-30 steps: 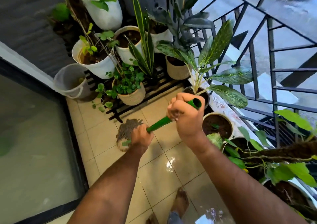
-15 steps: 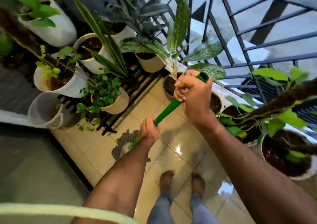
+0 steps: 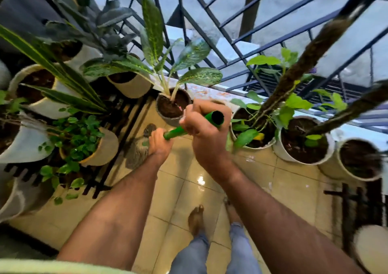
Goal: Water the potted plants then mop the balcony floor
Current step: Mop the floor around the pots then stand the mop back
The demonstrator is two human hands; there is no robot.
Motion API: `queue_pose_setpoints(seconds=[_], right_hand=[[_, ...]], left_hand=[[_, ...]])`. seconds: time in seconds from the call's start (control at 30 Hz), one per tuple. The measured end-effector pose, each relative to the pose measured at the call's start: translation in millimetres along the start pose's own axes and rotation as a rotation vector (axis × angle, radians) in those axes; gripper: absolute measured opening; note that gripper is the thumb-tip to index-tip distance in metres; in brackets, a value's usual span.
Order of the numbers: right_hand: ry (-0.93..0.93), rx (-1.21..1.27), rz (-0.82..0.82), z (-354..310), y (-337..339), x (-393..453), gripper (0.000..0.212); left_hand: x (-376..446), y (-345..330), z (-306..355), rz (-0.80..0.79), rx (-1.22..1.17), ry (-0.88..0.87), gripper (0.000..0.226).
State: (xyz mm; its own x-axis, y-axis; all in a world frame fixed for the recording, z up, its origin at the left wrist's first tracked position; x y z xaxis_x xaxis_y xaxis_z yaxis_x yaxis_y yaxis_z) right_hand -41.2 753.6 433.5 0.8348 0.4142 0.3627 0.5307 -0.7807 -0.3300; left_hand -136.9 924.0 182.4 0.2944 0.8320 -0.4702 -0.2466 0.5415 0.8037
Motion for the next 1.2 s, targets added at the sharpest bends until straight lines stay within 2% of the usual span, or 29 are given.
queue_pose_setpoints(seconds=[0.17,0.23,0.33,0.43,0.67,0.73,0.8,0.87,1.2], right_hand=[[-0.009,-0.08,0.056,-9.5,21.0,-30.1,0.032],[0.002,-0.092,0.068,-13.7,31.2,-39.2,0.033],[0.021,-0.078,0.075,-19.9,44.5,-52.3,0.035],[0.037,-0.021,0.09,-23.7,62.1,-66.1,0.04],[0.095,-0.022,0.116,-44.1,119.1,-103.9,0.049],[0.11,-0.049,0.141,-57.9,161.3,-117.7,0.049],[0.098,-0.048,0.165,-61.7,168.7,-122.9,0.048],[0.09,-0.041,0.221,-75.2,205.1,-137.3,0.047],[0.137,0.017,0.447,-156.9,375.3,-215.0,0.028]], left_hand=[[-7.9,-17.6,-7.6,-0.046,-0.014,-0.096,0.03],[-16.9,-25.0,-6.3,-0.051,-0.009,-0.114,0.023],[-35.3,-28.0,6.8,0.043,0.188,-0.219,0.027],[-52.3,-41.6,10.9,0.061,0.316,-0.274,0.024],[-105.3,-74.6,9.3,0.012,0.125,-0.194,0.041],[-134.8,-102.1,22.4,-0.001,0.13,-0.205,0.039],[-140.1,-105.7,23.4,-0.002,0.109,-0.211,0.034],[-167.9,-133.2,32.2,-0.014,0.114,-0.244,0.03],[-312.0,-252.3,91.0,-0.1,0.123,-0.328,0.03]])
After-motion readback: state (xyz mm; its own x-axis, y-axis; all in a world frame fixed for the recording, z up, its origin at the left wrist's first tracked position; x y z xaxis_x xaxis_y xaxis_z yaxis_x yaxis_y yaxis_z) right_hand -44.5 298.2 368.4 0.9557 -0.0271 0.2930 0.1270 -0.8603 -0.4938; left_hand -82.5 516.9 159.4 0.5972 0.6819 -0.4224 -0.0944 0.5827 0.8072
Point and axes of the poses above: each hand's wrist, its own x-axis towards the middle knuckle, its own y-axis out of the back of the hand, z = x × y, the point moved 10 cm from there along x, towards the middle knuckle, and after that the axes turned 15 degrees about y, right-handed, at the moved point
